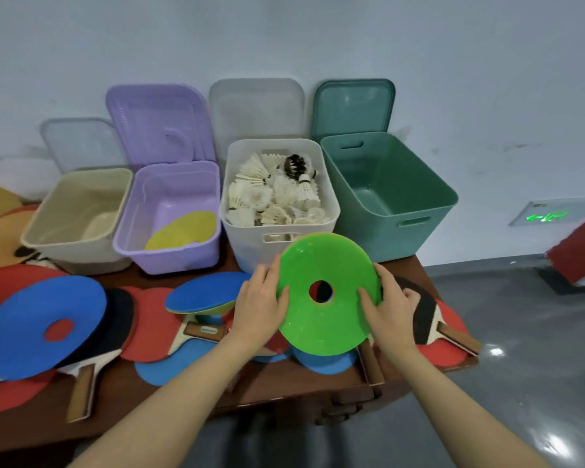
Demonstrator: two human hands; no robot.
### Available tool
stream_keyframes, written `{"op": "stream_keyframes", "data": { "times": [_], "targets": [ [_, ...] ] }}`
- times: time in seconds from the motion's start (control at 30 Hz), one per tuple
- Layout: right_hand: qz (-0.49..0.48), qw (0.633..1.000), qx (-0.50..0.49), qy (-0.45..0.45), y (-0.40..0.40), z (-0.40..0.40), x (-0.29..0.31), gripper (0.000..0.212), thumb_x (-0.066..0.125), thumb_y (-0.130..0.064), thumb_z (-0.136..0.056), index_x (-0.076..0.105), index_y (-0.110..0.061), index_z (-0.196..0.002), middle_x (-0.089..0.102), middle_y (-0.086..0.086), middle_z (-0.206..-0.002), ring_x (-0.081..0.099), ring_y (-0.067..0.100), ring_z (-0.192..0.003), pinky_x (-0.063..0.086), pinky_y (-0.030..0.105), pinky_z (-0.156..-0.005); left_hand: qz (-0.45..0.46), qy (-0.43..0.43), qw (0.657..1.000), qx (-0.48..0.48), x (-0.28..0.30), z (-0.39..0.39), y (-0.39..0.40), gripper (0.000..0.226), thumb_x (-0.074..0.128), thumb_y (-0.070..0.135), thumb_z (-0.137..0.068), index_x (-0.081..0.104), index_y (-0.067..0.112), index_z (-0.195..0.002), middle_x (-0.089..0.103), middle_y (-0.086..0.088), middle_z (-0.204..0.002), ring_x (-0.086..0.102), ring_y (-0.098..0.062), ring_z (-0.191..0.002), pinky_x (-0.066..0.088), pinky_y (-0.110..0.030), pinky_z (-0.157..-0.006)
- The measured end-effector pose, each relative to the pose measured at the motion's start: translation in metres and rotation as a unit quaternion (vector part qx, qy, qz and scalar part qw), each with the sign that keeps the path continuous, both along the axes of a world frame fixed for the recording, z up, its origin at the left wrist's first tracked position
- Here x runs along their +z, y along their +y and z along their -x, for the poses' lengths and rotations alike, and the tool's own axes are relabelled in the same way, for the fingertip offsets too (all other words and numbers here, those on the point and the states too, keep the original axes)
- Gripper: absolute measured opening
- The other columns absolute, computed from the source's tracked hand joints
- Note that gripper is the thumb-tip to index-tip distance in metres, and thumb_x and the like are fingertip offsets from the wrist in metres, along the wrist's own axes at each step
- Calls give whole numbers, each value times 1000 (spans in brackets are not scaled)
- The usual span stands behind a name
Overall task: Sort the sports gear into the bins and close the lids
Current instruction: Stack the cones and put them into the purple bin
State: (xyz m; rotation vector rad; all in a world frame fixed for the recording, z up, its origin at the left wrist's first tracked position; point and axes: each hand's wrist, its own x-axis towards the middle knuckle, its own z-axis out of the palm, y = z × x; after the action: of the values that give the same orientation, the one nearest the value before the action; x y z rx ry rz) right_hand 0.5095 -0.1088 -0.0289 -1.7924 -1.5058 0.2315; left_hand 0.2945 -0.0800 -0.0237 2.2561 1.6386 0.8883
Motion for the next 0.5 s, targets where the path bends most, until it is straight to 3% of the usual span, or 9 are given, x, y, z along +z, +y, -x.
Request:
{"op": "stream_keyframes", "data": {
  "times": [0.17,0.3,0.5],
  "targets": [
    [-65,998,10,-2,1,70,23,43,64,-8,-84,53,-14,-124,62,-3,-110,51,14,-92,17,23,-76,-41,-20,999,19,18,67,-2,59,43,29,-81,44,3,-134,51,-15,-90,56,-36,-67,49,-40,-55],
    [-95,995,35,-27,20,109,42,45,66,-8,-82,54,-14,-125,62,-1,-109,51,15,-90,16,25,-73,-70,-33,996,55,35,108,9,59,49,24,-80,46,-1,-134,56,-19,-98,59,-39,-78,52,-42,-63],
    [-94,988,109,-50,70,148,65,47,65,-12,-83,52,-14,-128,61,1,-114,56,22,-102,18,26,-77,-90,-5,990,105,55,156,43,59,46,26,-78,48,-2,-130,57,-19,-92,58,-38,-75,50,-43,-64]
  ]
}}
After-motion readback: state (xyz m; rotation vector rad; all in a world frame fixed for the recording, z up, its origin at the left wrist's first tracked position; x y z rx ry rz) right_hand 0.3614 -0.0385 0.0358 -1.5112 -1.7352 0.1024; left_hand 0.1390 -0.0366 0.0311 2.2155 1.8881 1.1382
